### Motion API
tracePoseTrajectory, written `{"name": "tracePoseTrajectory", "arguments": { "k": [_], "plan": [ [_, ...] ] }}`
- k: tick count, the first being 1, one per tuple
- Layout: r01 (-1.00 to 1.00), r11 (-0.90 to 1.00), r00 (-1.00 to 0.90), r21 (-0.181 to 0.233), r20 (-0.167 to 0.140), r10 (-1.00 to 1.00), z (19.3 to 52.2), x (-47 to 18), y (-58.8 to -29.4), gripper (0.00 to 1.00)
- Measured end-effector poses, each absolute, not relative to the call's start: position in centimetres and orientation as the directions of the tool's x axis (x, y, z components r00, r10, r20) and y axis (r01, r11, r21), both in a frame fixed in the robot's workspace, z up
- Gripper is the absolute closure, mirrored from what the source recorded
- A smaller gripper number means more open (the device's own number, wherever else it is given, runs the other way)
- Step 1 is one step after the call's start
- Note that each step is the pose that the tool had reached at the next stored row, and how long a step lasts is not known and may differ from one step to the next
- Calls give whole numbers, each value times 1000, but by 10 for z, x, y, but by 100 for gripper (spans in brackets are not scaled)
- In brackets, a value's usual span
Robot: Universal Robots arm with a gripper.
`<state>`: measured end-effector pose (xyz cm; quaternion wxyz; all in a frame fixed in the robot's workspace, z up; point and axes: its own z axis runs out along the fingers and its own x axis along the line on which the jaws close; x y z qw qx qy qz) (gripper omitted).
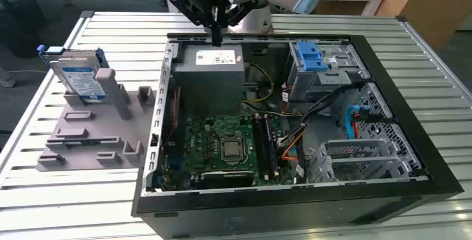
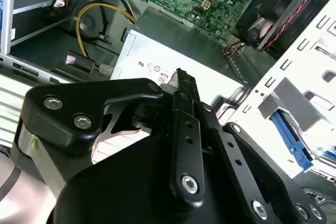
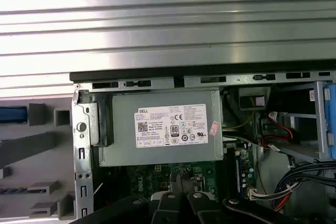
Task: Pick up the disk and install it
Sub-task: 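Reach for the disk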
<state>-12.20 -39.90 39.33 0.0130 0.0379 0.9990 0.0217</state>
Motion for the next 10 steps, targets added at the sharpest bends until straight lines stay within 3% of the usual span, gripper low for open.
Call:
{"name": "tracePoseTrajectory", "arguments": {
  "k": [10],
  "plan": [
    [75, 996, -997, 44, -24, 76, 393, -123, -399, 89]
  ]
}}
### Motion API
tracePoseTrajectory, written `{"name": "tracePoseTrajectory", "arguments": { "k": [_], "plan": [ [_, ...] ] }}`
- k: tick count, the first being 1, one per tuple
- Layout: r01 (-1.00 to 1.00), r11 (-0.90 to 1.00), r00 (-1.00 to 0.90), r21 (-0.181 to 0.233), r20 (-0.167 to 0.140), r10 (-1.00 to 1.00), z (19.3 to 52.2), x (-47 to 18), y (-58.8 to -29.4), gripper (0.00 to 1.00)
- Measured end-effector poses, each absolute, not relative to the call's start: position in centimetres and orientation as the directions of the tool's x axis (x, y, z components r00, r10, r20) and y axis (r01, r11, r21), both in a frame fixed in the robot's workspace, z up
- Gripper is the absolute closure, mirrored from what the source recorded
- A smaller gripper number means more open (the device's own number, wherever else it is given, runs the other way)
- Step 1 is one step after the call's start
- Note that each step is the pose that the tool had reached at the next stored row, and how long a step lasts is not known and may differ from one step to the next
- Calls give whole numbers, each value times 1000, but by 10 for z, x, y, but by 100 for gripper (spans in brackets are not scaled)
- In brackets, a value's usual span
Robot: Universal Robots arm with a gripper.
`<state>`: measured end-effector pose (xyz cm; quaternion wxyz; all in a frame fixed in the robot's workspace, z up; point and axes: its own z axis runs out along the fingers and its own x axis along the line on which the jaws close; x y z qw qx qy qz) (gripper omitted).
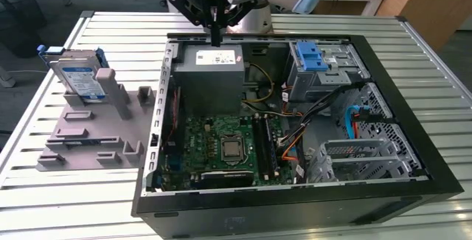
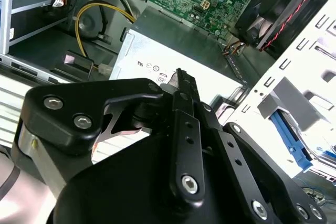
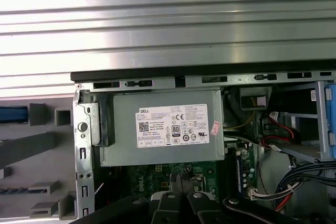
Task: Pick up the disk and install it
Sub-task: 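Reach for the disk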
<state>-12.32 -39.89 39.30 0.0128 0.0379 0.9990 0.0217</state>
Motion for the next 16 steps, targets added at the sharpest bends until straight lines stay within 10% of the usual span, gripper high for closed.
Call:
{"name": "tracePoseTrajectory", "arguments": {
  "k": [16],
  "plan": [
    [76, 996, -997, 43, -4, 76, 382, -138, -399, 89]
  ]
}}
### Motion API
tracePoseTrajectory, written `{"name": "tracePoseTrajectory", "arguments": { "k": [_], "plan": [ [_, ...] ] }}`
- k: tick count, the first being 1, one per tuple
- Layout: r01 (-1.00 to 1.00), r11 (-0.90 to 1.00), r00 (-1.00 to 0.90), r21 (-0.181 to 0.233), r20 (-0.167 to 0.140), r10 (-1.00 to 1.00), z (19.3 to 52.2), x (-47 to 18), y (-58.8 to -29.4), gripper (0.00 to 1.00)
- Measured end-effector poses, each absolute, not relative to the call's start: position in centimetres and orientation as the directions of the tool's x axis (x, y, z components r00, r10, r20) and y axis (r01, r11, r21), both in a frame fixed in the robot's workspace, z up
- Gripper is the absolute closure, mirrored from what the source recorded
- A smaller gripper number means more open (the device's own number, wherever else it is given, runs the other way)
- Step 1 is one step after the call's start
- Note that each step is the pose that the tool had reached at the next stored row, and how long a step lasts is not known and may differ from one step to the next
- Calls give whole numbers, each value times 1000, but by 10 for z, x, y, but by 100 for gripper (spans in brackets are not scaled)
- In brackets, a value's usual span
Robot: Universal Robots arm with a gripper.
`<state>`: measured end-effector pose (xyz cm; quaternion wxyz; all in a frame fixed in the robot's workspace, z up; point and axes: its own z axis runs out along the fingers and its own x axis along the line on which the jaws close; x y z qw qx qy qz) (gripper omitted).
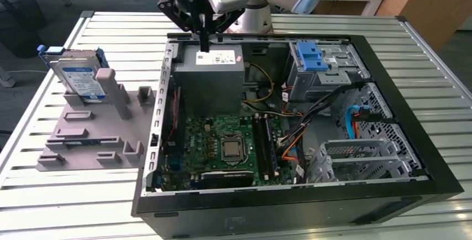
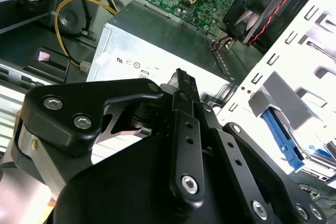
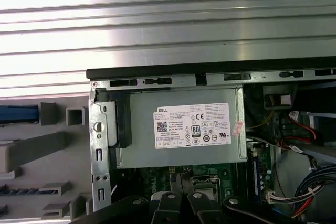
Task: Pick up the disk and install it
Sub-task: 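Reach for the disk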
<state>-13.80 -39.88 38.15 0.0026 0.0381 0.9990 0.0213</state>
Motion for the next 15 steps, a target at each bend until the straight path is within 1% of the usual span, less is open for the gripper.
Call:
{"name": "tracePoseTrajectory", "arguments": {
  "k": [15],
  "plan": [
    [76, 996, -997, 43, -3, 76, 380, -147, -396, 89]
  ]
}}
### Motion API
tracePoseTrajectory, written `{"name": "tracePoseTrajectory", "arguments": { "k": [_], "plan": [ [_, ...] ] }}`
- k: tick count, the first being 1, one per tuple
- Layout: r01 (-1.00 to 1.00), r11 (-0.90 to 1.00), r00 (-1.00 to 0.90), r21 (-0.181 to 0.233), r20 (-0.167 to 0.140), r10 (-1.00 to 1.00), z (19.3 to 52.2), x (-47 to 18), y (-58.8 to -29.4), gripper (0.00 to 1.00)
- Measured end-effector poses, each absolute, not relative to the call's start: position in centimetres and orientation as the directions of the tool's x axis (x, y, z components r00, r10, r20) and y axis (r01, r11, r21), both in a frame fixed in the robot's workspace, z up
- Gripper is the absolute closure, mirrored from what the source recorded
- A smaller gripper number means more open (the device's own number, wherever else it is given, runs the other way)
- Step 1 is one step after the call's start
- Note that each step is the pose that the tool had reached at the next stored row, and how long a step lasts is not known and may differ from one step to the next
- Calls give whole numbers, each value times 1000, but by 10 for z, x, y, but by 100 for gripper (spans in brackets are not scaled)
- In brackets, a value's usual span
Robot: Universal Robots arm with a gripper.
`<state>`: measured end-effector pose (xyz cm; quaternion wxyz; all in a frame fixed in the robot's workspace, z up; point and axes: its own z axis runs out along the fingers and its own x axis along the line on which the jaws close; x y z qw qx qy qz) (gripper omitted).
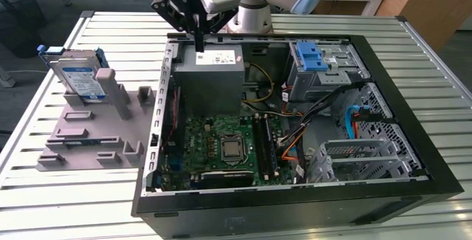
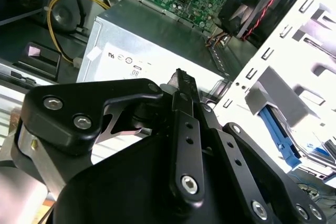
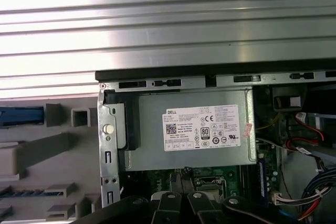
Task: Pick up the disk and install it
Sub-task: 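Reach for the disk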
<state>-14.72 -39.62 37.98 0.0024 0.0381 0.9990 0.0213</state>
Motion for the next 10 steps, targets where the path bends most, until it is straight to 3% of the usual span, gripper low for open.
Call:
{"name": "tracePoseTrajectory", "arguments": {
  "k": [10],
  "plan": [
    [76, 996, -997, 43, -3, 76, 379, -154, -393, 89]
  ]
}}
